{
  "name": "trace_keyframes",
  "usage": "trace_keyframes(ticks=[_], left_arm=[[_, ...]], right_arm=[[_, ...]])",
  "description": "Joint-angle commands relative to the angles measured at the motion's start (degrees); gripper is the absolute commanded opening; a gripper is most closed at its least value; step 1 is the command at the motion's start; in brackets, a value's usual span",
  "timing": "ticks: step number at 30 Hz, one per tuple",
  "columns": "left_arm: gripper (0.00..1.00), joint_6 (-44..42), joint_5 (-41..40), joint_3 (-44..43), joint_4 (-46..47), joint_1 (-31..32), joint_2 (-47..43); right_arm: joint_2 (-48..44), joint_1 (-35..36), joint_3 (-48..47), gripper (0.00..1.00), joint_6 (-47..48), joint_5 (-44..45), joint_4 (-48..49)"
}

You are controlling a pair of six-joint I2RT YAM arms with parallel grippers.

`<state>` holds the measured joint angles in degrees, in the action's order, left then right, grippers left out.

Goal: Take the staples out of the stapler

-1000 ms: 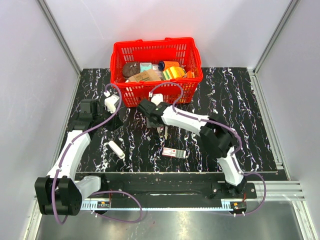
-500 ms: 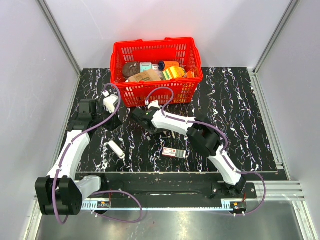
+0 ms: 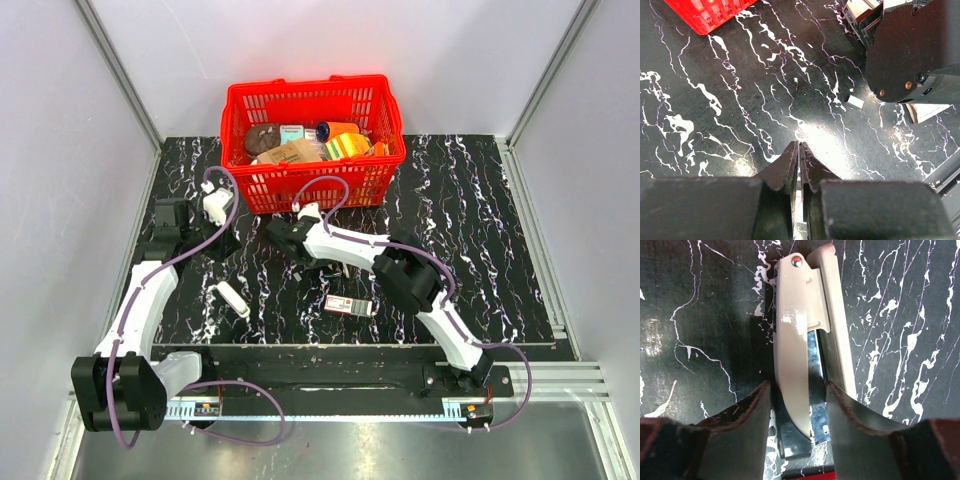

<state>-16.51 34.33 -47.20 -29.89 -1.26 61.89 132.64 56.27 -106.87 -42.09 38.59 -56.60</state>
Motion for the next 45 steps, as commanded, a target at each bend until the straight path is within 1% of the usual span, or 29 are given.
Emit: trace_keyframes(ticks=[1,4,7,10,15,17,19,20,22,25,29,30,34,36,39,41,45], left_arm=[[0.09,-0.36,1.09,-0.52,2.03,-0.24,-1.42],[0.09,-0.27,1.18,-0.52,1.68,-0.32,-1.68],[0.09,-0.45,1.36,-0.52,1.59,-0.32,-2.03],[0.09,-0.27,1.62,-0.53,1.59,-0.33,-2.30],[0.11,0.52,3.46,-0.26,1.59,-0.15,-2.39],[0.13,0.60,3.99,0.00,1.59,-0.24,-2.47],[0.14,0.69,4.26,0.09,1.68,-0.15,-2.39],[0.15,0.69,4.43,0.09,1.68,-0.15,-2.30],[0.15,0.87,4.87,0.00,1.68,-0.24,-2.12],[0.16,1.13,5.66,0.09,1.68,-0.24,-1.86],[0.17,1.22,6.54,0.88,1.68,0.82,-1.77],[0.17,1.05,6.46,1.23,1.76,2.99,-1.94],[0.19,2.45,5.14,2.90,3.87,8.36,-1.95],[0.20,3.50,4.53,3.34,5.10,11.52,-0.63],[0.20,3.86,1.63,3.43,6.24,16.45,2.27],[0.20,4.12,0.40,3.69,7.65,18.30,3.32],[0.20,3.42,-1.71,3.52,9.50,20.85,6.74]], right_arm=[[-0.53,-0.55,3.33,0.45,-1.60,-3.42,0.78],[-4.57,-1.16,6.57,0.34,-0.90,-7.11,6.39],[-11.51,-1.69,11.41,0.29,0.59,-10.89,13.68],[-18.01,-2.04,14.66,0.24,1.92,-13.97,19.06],[-24.96,-4.49,19.14,0.23,0.96,-21.25,25.12],[-28.21,-6.34,22.74,0.23,-1.23,-27.13,29.51],[-32.42,-9.41,29.84,0.23,-5.79,-34.86,37.75],[-33.92,-11.25,33.18,0.22,-10.25,-37.94,42.84],[-35.86,-14.24,39.69,0.20,-16.24,-44.54,53.03],[-35.44,-16.80,46.03,0.19,-23.37,-50.70,62.29],[-32.19,-18.30,52.02,0.19,-33.47,-58.43,78.27],[-31.40,-18.56,52.63,0.19,-35.94,-59.67,81.27],[-29.55,-19.44,54.22,0.20,-44.55,-62.58,91.91],[-28.84,-19.97,54.22,0.19,-47.29,-62.85,94.56],[-28.66,-20.15,53.96,0.19,-47.56,-62.06,92.38],[-28.40,-20.32,55.44,0.19,-48.52,-61.18,92.37],[-25.68,-20.76,58.96,0.20,-50.47,-60.74,97.46]])
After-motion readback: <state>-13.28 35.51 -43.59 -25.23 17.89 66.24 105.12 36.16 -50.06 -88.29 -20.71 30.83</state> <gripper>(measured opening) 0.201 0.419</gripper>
